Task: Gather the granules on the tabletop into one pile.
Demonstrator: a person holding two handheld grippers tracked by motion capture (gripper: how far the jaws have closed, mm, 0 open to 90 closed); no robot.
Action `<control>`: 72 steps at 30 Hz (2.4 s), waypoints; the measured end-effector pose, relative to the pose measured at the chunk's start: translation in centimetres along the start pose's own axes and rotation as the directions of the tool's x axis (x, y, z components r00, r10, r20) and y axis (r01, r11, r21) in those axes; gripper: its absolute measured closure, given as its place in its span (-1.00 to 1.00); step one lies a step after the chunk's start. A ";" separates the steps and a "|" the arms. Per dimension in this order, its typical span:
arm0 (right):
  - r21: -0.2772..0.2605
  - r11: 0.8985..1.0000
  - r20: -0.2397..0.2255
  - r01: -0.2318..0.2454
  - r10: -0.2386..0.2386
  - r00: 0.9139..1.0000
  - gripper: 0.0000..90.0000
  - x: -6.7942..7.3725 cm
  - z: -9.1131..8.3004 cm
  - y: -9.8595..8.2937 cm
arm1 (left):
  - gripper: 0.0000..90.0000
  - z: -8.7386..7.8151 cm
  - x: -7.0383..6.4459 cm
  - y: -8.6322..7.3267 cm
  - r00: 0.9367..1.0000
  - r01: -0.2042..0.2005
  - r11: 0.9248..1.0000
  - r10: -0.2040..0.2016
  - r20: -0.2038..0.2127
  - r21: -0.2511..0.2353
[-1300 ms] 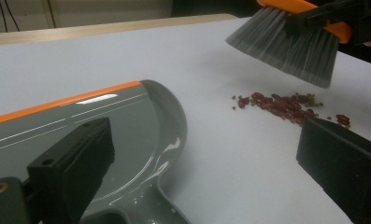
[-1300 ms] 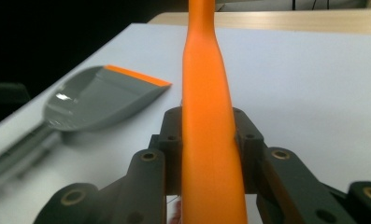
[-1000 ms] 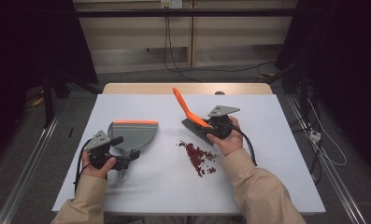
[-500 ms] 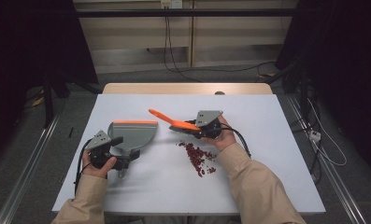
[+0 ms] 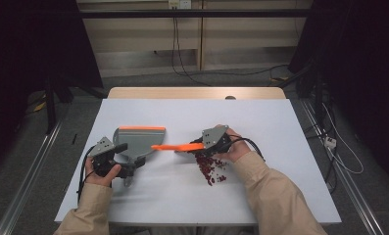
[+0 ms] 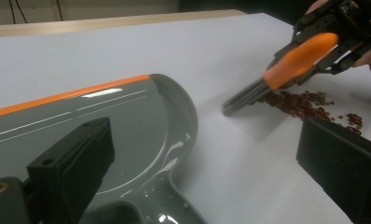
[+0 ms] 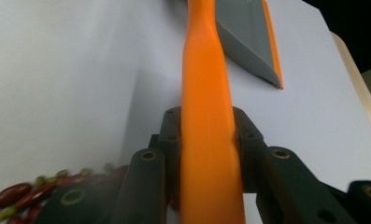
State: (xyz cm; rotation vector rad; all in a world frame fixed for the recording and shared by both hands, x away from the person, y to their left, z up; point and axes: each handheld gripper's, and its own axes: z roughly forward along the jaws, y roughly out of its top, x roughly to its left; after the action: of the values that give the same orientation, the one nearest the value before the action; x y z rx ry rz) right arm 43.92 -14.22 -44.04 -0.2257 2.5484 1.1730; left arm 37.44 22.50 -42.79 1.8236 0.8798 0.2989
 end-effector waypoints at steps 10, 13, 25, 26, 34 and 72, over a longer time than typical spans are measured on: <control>-0.006 1.000 -0.029 -0.021 0.020 0.999 0.58 1.6 -2.1 -0.8 | -0.91 0.0 -0.1 0.0 1.000 -0.003 1.000 0.003 0.002 -0.002; -0.015 0.999 -0.026 -0.036 0.036 0.999 0.58 2.0 -2.5 -1.0 | -0.91 0.1 -0.1 0.0 1.000 -0.005 1.000 0.005 0.003 -0.001; -0.067 0.982 0.016 -0.177 0.179 0.984 0.59 2.8 -3.4 -0.9 | -0.91 0.1 -0.2 0.0 1.000 -0.009 1.000 0.009 0.005 0.000; -0.075 0.978 0.024 -0.193 0.195 0.980 0.59 2.7 -3.5 -0.9 | -0.91 0.1 -0.2 0.0 1.000 -0.009 1.000 0.009 0.006 0.000; -0.042 0.971 0.097 -0.237 0.240 0.966 0.59 1.5 -3.4 -1.3 | -0.91 0.3 -0.2 0.0 1.000 -0.010 1.000 0.010 0.007 0.007; -0.176 0.834 -0.117 -0.522 0.509 0.853 0.58 4.7 -5.2 1.0 | -0.91 0.3 -0.2 0.0 1.000 -0.012 1.000 0.012 0.010 0.007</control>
State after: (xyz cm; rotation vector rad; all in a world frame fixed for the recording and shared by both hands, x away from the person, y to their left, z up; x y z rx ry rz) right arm 38.09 -17.54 -41.79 0.4222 2.6261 1.6419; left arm 37.52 22.13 -42.90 1.8361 0.8639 0.2940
